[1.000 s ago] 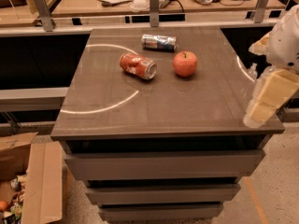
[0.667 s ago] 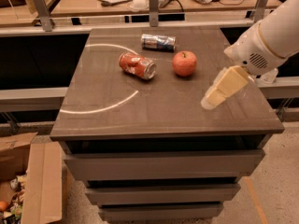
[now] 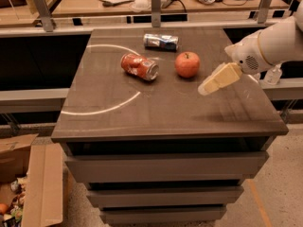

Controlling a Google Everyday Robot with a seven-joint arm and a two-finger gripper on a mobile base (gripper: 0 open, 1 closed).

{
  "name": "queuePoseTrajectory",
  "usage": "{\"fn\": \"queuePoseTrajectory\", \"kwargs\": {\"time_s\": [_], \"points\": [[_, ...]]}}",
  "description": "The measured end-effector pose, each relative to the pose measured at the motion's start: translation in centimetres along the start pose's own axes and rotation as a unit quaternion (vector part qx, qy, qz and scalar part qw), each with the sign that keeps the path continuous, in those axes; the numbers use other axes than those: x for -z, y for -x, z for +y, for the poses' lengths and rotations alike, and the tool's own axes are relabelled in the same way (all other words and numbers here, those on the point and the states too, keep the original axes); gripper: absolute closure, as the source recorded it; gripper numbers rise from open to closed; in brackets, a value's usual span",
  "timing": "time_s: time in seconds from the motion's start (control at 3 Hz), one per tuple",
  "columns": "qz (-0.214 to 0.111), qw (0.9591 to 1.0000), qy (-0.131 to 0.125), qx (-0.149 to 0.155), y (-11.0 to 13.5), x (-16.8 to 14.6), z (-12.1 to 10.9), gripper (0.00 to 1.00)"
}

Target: Pick apple

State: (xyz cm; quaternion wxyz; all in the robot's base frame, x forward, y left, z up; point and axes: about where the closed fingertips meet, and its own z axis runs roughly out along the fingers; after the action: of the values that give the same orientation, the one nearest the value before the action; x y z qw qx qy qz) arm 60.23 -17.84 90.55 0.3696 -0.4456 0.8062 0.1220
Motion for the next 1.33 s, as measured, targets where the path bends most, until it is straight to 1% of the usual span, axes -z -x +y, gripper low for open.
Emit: {"fn": "queuePoseTrajectory", "kwargs": {"time_s": [0.33,0.67,1.0,1.33], "points": [[-0.039,0.9991,0.015,-0.001,-1.4,-2.9,-4.8,0.0],[-0.072,0.9958,0.054,0.013,-1.5,-6.2,-7.4,0.0],[-0.11,0.9897,0.085,0.035,-0.3,-7.5,-8.3,0.0],[-0.134,0.984,0.105,0.054,1.1,-7.8,-8.2,0.0]]}}
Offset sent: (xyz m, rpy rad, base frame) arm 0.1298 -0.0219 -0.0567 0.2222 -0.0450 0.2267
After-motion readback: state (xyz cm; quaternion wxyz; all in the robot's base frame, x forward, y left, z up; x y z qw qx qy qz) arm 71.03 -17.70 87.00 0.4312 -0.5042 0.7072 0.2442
